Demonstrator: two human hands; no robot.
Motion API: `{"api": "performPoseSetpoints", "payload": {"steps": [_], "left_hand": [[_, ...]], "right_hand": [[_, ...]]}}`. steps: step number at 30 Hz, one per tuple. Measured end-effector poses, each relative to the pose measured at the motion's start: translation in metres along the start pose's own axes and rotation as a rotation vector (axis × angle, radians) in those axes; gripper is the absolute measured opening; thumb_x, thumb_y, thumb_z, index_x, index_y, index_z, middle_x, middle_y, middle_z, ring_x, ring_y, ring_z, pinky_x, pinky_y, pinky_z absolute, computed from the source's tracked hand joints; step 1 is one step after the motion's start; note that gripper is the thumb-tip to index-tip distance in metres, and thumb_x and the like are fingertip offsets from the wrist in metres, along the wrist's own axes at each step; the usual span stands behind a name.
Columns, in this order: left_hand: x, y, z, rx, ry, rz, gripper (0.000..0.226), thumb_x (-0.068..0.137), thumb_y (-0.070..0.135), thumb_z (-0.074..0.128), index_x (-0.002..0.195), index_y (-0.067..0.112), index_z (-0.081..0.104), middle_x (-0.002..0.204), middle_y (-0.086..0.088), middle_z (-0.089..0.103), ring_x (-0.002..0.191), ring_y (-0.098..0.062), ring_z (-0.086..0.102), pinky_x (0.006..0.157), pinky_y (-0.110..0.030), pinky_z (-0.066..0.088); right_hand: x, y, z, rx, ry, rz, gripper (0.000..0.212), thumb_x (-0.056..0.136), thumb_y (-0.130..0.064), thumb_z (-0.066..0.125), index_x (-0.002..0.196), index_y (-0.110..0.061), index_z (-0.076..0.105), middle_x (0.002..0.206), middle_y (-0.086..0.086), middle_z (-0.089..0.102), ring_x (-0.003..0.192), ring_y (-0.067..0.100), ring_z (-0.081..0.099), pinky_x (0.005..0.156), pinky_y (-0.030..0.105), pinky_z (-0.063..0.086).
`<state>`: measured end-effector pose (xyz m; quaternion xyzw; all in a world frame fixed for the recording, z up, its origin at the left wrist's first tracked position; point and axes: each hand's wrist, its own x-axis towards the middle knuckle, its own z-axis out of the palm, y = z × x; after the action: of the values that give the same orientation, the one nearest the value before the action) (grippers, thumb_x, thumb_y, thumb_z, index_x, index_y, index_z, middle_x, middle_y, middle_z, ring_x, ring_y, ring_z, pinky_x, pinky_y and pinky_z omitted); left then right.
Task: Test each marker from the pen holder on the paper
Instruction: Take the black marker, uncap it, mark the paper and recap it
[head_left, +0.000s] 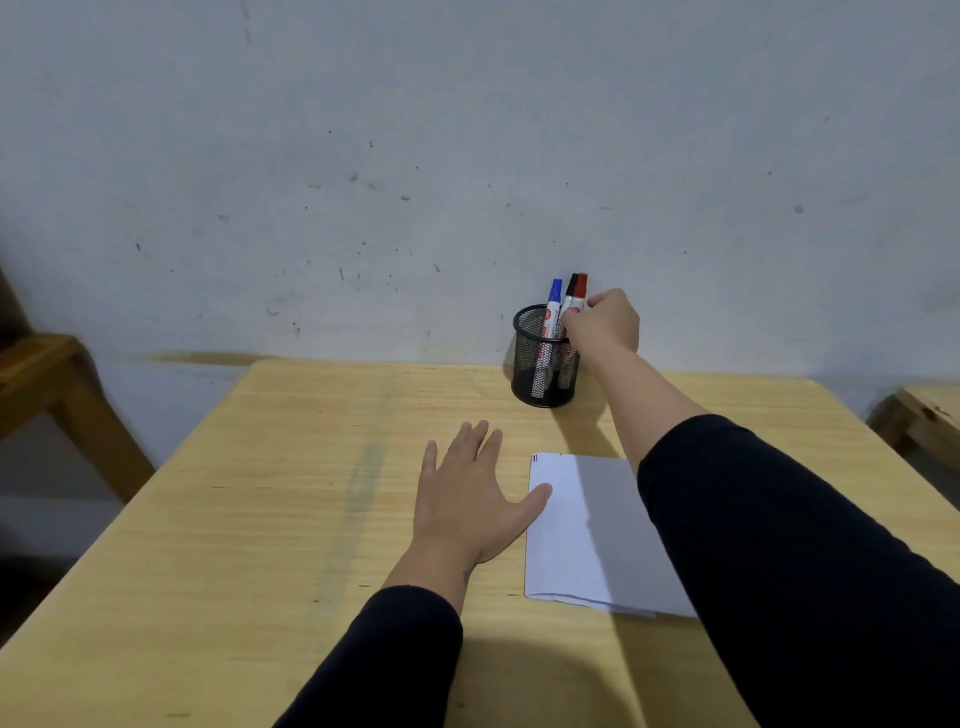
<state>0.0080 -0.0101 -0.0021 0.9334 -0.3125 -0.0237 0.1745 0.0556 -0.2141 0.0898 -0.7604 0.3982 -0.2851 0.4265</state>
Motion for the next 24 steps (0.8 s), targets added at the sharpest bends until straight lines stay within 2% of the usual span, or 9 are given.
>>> {"api": "performPoseSetpoints", "payload": {"steps": [3, 5, 7, 11, 13, 15, 18, 22, 24], "left_hand": [[0.0, 0.0, -0.001, -0.006, 0.004, 0.003, 0.089, 0.08, 0.073, 0.034, 0.152, 0.024, 0.016, 0.161, 0.009, 0.007, 0.147, -0.005, -0.006, 0.12, -0.042, -0.005], [0.0, 0.0, -0.001, -0.005, 0.008, 0.004, 0.089, 0.08, 0.073, 0.034, 0.152, 0.024, 0.016, 0.161, 0.009, 0.007, 0.147, -0.005, -0.006, 0.12, -0.042, -0.006], [0.001, 0.0, 0.0, -0.007, 0.016, 0.003, 0.089, 0.08, 0.073, 0.034, 0.151, 0.024, 0.017, 0.161, 0.01, 0.007, 0.147, -0.005, -0.006, 0.12, -0.041, -0.006], [0.0, 0.0, 0.0, -0.01, 0.021, -0.002, 0.088, 0.079, 0.073, 0.035, 0.151, 0.025, 0.017, 0.161, 0.011, 0.007, 0.147, -0.005, -0.006, 0.12, -0.041, -0.006], [0.0, 0.0, 0.0, -0.004, 0.015, -0.002, 0.088, 0.079, 0.073, 0.035, 0.151, 0.025, 0.017, 0.161, 0.011, 0.007, 0.147, -0.005, -0.006, 0.12, -0.041, -0.007], [0.001, 0.0, -0.001, -0.003, 0.006, -0.003, 0.089, 0.079, 0.073, 0.034, 0.151, 0.025, 0.016, 0.161, 0.011, 0.006, 0.147, -0.005, -0.007, 0.12, -0.041, -0.007], [0.0, 0.001, -0.002, -0.005, -0.004, -0.008, 0.089, 0.08, 0.073, 0.035, 0.151, 0.025, 0.015, 0.161, 0.011, 0.005, 0.147, -0.005, -0.007, 0.12, -0.041, -0.007], [-0.002, 0.002, -0.003, 0.006, -0.009, -0.008, 0.089, 0.08, 0.073, 0.033, 0.152, 0.024, 0.014, 0.161, 0.01, 0.005, 0.147, -0.006, -0.007, 0.12, -0.042, -0.006], [-0.003, 0.003, -0.004, 0.009, -0.021, -0.01, 0.089, 0.08, 0.073, 0.033, 0.152, 0.024, 0.014, 0.162, 0.01, 0.005, 0.147, -0.006, -0.006, 0.121, -0.042, -0.006]], "right_hand": [[0.001, -0.007, -0.005, 0.034, -0.037, -0.016, 0.038, 0.085, -0.023, 0.063, 0.121, -0.012, 0.054, 0.115, 0.006, 0.061, 0.105, 0.023, 0.06, 0.074, 0.028, 0.043], [0.004, -0.01, -0.006, 0.054, -0.103, -0.018, 0.024, 0.084, -0.021, 0.062, 0.106, -0.013, 0.061, 0.099, 0.004, 0.062, 0.093, 0.021, 0.06, 0.069, 0.026, 0.044], [0.007, -0.013, -0.006, 0.036, -0.151, -0.003, 0.007, 0.084, -0.021, 0.061, 0.086, -0.014, 0.062, 0.084, 0.002, 0.061, 0.078, 0.02, 0.057, 0.056, 0.025, 0.04], [0.011, -0.011, -0.005, 0.046, -0.162, 0.013, 0.024, 0.086, -0.021, 0.06, 0.063, -0.019, 0.053, 0.067, -0.004, 0.055, 0.071, 0.018, 0.054, 0.049, 0.024, 0.036], [0.01, -0.012, -0.006, 0.054, -0.154, -0.016, 0.021, 0.085, -0.022, 0.062, 0.065, -0.02, 0.057, 0.069, -0.004, 0.059, 0.074, 0.019, 0.057, 0.058, 0.027, 0.045], [0.01, -0.017, -0.01, 0.085, -0.118, -0.052, 0.008, 0.085, -0.021, 0.063, 0.079, -0.017, 0.067, 0.079, 0.0, 0.065, 0.078, 0.019, 0.059, 0.071, 0.033, 0.052], [0.008, -0.037, -0.02, 0.188, -0.071, -0.144, 0.02, 0.087, -0.019, 0.063, 0.105, -0.011, 0.069, 0.09, 0.002, 0.066, 0.078, 0.018, 0.061, 0.068, 0.03, 0.053], [0.003, -0.069, -0.043, 0.304, -0.014, -0.317, 0.025, 0.087, -0.019, 0.064, 0.108, -0.007, 0.069, 0.096, 0.002, 0.067, 0.088, 0.015, 0.063, 0.075, 0.023, 0.051], [0.0, -0.082, -0.054, 0.37, -0.027, -0.345, 0.026, 0.086, -0.02, 0.065, 0.108, -0.006, 0.069, 0.093, 0.002, 0.068, 0.085, 0.015, 0.064, 0.08, 0.031, 0.057]]}}
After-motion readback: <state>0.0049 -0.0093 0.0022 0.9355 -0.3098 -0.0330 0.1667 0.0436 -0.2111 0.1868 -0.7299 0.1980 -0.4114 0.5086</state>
